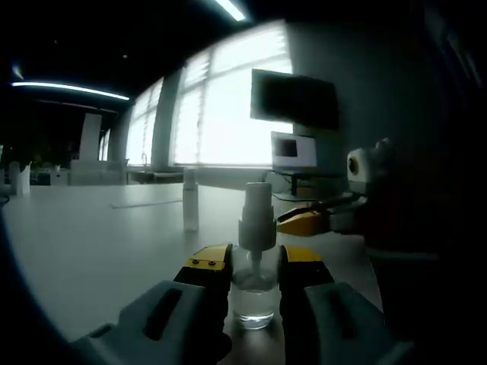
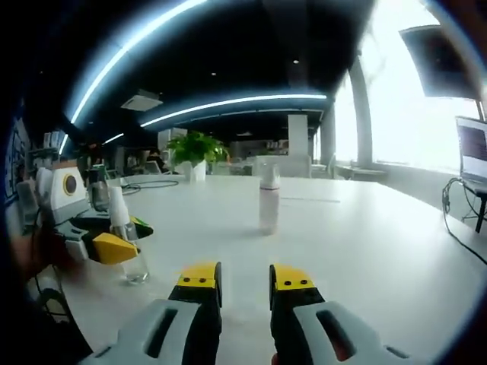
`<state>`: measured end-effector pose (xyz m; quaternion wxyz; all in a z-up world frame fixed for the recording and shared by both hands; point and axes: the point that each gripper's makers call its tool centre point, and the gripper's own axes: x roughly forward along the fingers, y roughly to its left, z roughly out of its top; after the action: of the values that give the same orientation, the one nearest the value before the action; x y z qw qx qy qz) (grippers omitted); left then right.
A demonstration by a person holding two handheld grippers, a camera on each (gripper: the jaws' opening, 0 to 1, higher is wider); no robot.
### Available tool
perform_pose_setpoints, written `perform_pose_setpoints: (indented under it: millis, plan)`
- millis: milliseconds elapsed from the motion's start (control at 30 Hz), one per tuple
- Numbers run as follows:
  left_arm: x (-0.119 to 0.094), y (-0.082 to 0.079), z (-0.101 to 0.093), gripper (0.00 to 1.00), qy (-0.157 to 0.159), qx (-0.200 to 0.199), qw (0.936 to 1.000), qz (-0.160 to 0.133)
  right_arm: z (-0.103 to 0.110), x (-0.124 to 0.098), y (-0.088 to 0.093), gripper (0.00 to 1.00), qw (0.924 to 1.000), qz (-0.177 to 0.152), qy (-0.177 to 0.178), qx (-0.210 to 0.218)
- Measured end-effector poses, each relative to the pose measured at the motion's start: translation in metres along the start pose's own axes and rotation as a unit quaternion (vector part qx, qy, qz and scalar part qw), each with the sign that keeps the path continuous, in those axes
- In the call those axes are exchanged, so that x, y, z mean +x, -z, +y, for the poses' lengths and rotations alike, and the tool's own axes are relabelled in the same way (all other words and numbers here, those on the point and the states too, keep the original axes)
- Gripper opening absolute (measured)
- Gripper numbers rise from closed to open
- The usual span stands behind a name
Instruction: Clamp pump bottle remove cover press pump head put on cover
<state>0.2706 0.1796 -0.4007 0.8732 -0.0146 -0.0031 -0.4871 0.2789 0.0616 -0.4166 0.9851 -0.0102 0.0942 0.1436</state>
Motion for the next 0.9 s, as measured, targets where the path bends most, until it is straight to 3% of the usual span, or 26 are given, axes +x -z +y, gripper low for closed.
perform_pose_setpoints:
  millis: [300,900]
  plan:
    - [0.0,0.0,0.001,0.16,0.0,0.0,1.0,0.0,0.004,0.004,0.015,0.17,0.9997,0.019,-0.01,-0.008]
    - [0.0,0.001,0.002,0.16,0.0,0.0,1.0,0.0,0.0,0.004,0.018,0.12,0.9998,0.017,-0.008,-0.005]
